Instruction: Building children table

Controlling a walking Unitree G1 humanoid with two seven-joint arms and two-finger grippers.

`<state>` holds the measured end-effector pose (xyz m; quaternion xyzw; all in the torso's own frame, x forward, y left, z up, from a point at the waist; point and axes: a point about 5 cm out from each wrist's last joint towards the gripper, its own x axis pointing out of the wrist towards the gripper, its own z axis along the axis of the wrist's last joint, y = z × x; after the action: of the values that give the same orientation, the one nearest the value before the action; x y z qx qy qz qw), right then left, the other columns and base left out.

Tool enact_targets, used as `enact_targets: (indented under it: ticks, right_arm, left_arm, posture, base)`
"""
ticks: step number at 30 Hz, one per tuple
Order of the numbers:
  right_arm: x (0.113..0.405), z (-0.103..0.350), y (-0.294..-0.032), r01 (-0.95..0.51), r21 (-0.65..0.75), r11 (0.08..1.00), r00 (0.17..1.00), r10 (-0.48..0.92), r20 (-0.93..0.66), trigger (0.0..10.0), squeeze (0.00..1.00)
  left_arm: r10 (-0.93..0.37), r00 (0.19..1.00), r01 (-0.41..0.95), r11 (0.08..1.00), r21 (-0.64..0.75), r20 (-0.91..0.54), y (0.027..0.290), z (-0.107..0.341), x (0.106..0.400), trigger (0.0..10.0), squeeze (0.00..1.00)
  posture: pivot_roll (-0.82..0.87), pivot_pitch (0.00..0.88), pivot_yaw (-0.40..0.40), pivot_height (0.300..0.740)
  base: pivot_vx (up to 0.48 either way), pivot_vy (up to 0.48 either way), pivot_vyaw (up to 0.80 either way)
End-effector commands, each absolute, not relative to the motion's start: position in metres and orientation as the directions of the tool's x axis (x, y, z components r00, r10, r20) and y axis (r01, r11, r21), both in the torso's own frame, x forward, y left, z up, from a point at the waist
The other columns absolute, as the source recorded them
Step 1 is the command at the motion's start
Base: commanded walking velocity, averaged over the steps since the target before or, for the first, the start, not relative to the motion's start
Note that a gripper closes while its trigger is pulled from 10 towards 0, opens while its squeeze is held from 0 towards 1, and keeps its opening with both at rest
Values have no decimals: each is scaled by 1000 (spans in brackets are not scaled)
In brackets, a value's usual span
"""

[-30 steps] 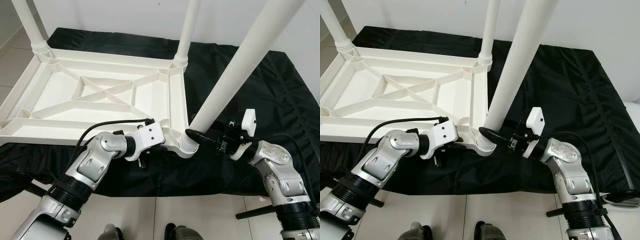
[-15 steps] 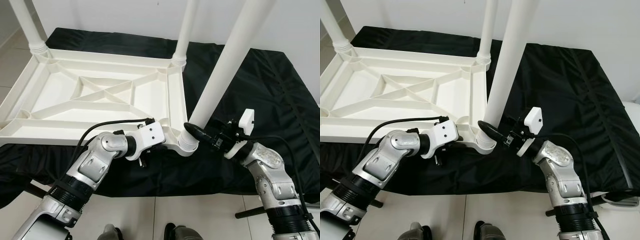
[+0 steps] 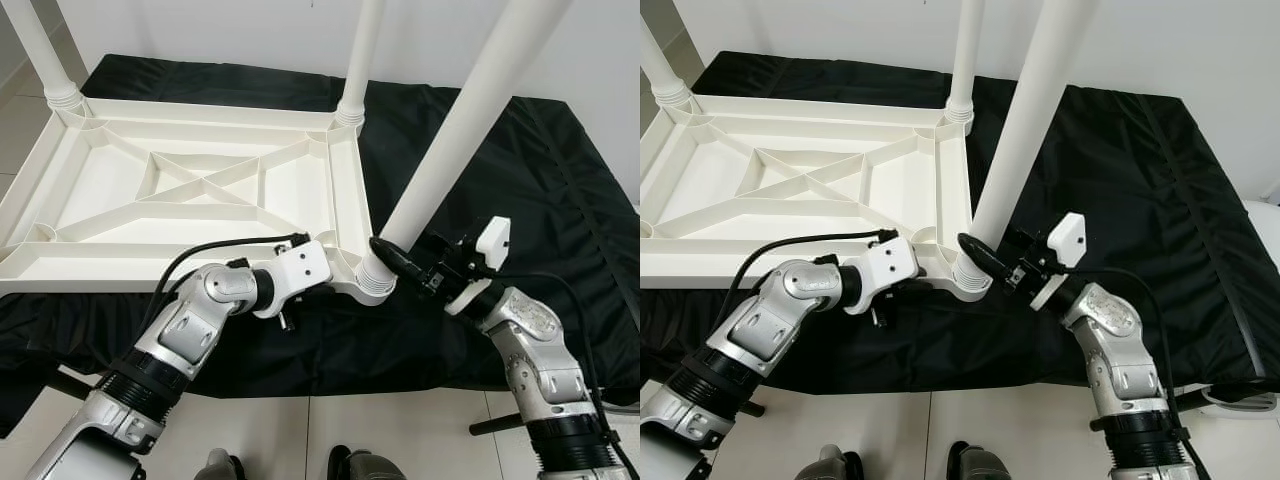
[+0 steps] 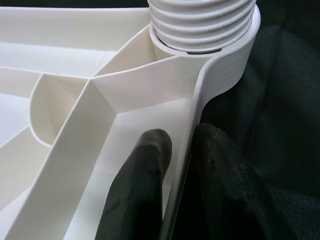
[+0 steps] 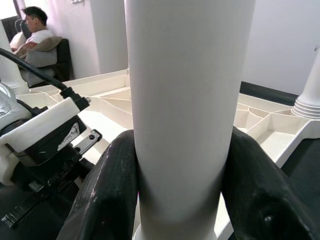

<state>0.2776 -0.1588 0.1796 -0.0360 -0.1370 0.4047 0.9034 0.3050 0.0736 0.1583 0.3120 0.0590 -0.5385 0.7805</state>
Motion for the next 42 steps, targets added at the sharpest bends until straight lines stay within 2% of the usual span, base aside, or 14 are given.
enact_targets:
  ticks: [1, 29, 42]
  right_arm:
    - [274, 126, -177, -639, -75, 766, 769, 639, -26, 10000, 0]
    - [271, 118, -170, -445, -82, 892, 895, 446, 3, 10000, 0]
    - [267, 117, -162, -386, -85, 919, 921, 389, 22, 10000, 0]
  left_arm:
    - [-829, 413, 845, 195, 498, -376, 68, 180, 304, 10000, 0]
    - [-827, 420, 842, 200, 501, -374, 67, 180, 305, 10000, 0]
    - [-826, 421, 840, 200, 504, -374, 68, 180, 306, 10000, 0]
  posture:
    - [-65, 162, -21, 740]
    - [-69, 172, -23, 740]
    - [-71, 172, -20, 740]
  base:
    - [0, 0, 0]
    - [0, 0, 0]
    - [0, 0, 0]
